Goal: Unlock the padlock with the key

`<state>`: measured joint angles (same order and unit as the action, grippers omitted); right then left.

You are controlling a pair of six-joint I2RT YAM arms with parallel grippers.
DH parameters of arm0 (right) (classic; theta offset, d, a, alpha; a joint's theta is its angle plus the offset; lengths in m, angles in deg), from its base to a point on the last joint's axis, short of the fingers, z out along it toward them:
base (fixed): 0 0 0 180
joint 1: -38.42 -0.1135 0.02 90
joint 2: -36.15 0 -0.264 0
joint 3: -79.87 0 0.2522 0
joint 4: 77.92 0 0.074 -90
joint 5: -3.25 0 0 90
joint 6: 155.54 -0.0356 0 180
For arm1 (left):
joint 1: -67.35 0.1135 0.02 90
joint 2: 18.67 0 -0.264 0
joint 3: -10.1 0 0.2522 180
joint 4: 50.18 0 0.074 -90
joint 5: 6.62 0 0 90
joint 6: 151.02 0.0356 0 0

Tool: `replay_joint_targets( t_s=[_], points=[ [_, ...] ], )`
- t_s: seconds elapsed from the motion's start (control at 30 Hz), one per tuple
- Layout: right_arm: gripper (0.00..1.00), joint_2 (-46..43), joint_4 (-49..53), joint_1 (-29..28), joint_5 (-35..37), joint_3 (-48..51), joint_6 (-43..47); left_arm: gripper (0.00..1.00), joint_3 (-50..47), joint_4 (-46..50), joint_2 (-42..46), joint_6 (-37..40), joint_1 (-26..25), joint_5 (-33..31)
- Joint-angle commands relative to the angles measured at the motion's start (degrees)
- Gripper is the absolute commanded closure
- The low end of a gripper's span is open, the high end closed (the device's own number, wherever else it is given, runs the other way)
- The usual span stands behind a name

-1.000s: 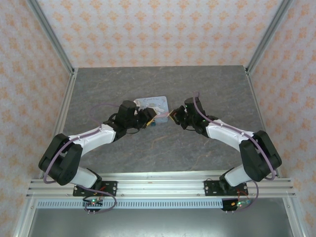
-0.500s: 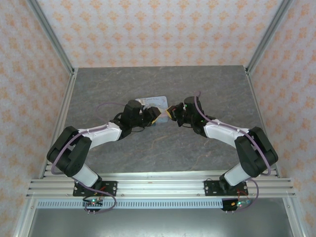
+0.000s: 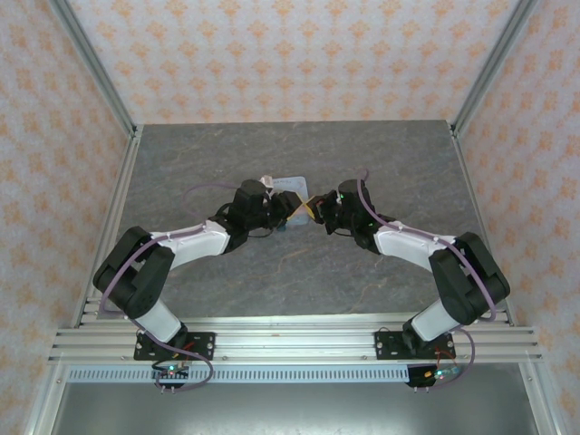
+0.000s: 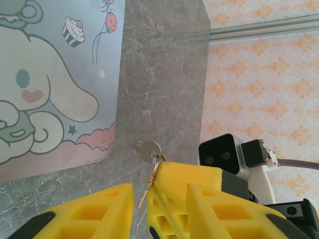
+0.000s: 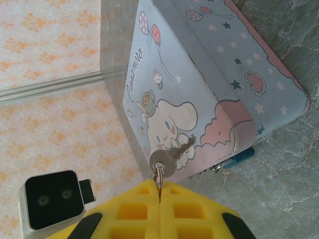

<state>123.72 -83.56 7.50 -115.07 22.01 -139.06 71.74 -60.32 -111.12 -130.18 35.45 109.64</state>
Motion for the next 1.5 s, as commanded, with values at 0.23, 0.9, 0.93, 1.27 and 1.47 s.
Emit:
replay_joint_targets(
  t_s=[0.23,0.9,0.93,1.27,1.47],
  points=[
    [1.00,0.20,-2.75,0.26,-0.76,1.03,-1.01,0.76,1.42,-1.85,-1.23,0.08,-0.62,-2.27],
    [1.00,0.47,-3.72,0.31,-1.11,1.24,-1.54,0.91,1.30,-2.09,-2.01,0.28,-1.24,-2.51],
    [1.00,0.42,-3.68,0.26,-1.12,1.33,-1.53,0.92,1.27,-2.08,-2.01,0.27,-1.27,-2.53],
    [0.69,-3.68,-2.81,4.32,-1.15,3.90,0.17,1.00,2.93,2.12,-0.95,3.90,-1.12,-2.01],
    [0.57,-10.25,3.33,12.03,-3.50,4.28,10.25,1.00,7.34,11.56,0.90,13.49,1.18,3.84]
  ],
)
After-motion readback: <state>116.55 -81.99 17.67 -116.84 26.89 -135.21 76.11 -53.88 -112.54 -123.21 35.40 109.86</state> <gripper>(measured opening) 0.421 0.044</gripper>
